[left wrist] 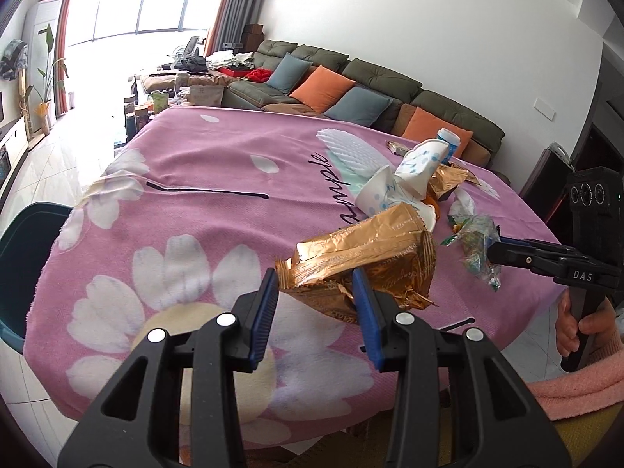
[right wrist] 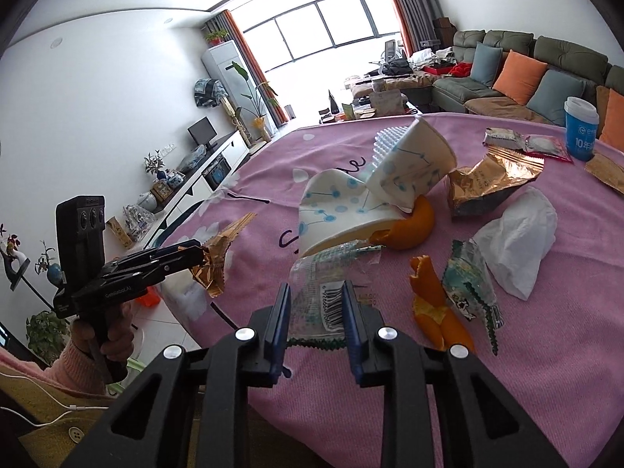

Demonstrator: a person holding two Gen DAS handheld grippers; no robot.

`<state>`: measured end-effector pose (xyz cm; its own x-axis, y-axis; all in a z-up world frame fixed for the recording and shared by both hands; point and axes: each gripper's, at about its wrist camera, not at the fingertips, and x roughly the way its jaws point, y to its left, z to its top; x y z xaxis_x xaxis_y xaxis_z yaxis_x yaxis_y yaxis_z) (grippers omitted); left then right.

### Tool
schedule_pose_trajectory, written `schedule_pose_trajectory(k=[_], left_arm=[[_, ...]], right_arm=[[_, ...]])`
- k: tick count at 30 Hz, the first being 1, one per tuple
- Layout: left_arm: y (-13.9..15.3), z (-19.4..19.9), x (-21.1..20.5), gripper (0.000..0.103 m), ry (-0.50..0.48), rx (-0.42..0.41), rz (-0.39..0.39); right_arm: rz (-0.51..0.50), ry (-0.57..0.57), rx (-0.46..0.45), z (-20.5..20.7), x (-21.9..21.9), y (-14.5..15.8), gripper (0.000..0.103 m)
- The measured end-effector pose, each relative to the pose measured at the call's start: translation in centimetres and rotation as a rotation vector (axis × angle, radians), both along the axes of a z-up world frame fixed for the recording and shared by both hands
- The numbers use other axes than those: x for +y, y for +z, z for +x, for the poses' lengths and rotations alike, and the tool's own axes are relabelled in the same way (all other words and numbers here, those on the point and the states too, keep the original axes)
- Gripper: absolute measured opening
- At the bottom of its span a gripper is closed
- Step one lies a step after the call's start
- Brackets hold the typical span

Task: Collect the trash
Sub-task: 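Carry the wrapper and plastic bag over the teal bin and release both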

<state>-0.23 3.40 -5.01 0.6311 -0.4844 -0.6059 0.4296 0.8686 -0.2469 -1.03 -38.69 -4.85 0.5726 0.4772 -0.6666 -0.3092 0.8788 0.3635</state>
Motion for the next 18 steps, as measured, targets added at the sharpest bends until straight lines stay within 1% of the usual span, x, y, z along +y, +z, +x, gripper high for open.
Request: schedule_pose_trajectory(k=[3, 8, 12, 18], left_arm=[[0.3, -0.2, 1.1, 0.039, 0.030, -0.010, 0.000], [1.0, -0.5, 3.3, 0.039, 0.091, -0.031, -0.008], [1.6, -0.7, 5.4, 0.039, 0.151, -0.045, -0.012], [2.6, -0.7, 9.1, 0.039, 0.250, -0.069, -0.007]], right_arm=[[0.008, 0.038, -0.022, 0.2, 1.1, 0.6, 0.024], [0.038, 0.102, -0.034, 1.7, 3.6, 1.0, 0.024], [0.058, 0.172, -0.044, 3.3, 6.5, 1.1, 0.024], [0.078, 0.271, -0.034, 6.0, 10.9, 1.1, 0.024]])
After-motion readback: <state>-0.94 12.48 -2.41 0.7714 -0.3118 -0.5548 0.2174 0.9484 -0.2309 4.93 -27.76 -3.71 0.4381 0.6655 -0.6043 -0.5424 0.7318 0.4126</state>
